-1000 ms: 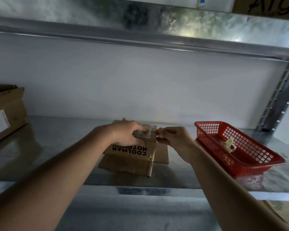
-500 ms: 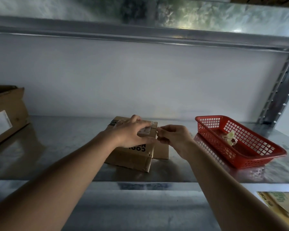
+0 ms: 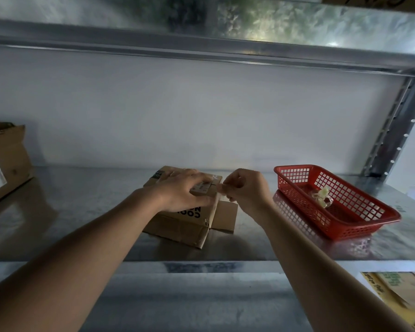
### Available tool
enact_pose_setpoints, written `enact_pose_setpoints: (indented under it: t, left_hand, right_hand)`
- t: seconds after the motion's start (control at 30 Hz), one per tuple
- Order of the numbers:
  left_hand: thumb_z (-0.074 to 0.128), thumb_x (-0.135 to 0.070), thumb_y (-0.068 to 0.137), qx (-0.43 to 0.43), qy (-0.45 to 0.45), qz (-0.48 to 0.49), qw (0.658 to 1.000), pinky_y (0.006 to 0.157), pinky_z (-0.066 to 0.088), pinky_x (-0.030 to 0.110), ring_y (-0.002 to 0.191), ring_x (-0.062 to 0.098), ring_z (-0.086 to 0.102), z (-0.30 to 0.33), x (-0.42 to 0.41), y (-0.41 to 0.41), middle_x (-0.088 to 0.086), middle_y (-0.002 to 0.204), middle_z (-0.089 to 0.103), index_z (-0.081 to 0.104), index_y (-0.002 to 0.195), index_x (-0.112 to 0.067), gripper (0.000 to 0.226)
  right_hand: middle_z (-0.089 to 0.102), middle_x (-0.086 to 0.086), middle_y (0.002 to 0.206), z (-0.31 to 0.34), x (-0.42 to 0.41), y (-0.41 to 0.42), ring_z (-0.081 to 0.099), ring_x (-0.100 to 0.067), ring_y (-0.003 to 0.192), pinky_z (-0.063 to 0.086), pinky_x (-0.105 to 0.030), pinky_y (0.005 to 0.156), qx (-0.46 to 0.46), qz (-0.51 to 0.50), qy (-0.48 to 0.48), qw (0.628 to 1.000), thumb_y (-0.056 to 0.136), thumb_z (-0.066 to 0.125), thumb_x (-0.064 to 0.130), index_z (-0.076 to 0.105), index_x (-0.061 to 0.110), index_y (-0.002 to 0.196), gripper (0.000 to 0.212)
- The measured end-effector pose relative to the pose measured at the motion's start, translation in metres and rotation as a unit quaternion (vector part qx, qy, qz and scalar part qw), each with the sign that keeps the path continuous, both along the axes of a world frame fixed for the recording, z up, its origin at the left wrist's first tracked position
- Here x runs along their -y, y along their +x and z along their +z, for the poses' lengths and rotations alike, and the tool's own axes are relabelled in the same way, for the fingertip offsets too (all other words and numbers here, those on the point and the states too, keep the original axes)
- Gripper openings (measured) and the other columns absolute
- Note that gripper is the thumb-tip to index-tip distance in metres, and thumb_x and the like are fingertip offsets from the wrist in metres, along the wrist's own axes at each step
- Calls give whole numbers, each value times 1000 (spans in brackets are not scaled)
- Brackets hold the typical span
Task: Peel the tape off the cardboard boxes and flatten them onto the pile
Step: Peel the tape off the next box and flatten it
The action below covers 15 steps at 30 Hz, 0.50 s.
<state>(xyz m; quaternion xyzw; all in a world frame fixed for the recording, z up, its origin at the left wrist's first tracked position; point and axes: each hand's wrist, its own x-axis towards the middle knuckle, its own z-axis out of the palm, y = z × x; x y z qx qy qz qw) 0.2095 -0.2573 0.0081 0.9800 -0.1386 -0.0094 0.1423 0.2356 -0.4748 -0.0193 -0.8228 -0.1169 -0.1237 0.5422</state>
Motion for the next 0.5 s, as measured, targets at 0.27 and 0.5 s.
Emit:
enact_pose_setpoints:
  t: [0.27,0.5]
  left_hand:
    - [46,-89,82,-2,-7,-14,1000,122,20,57,153,18,22,0,-1,3,-20,164,26,32,151,-57,77]
    - [43,-90,83,15,-2,-18,1000,122,24,59,152,15,26,-5,2,5,-18,166,26,33,152,-53,79]
  right_hand:
    - [79,-11,93,-14,9,-10,78,-30,88,63,-33,80,-84,98,152,980,82,84,3,78,8,106,25]
    - [79,-8,90,-16,0,-13,78,-27,83,65,-36,78,-109,68,133,983,85,86,16,77,5,91,15]
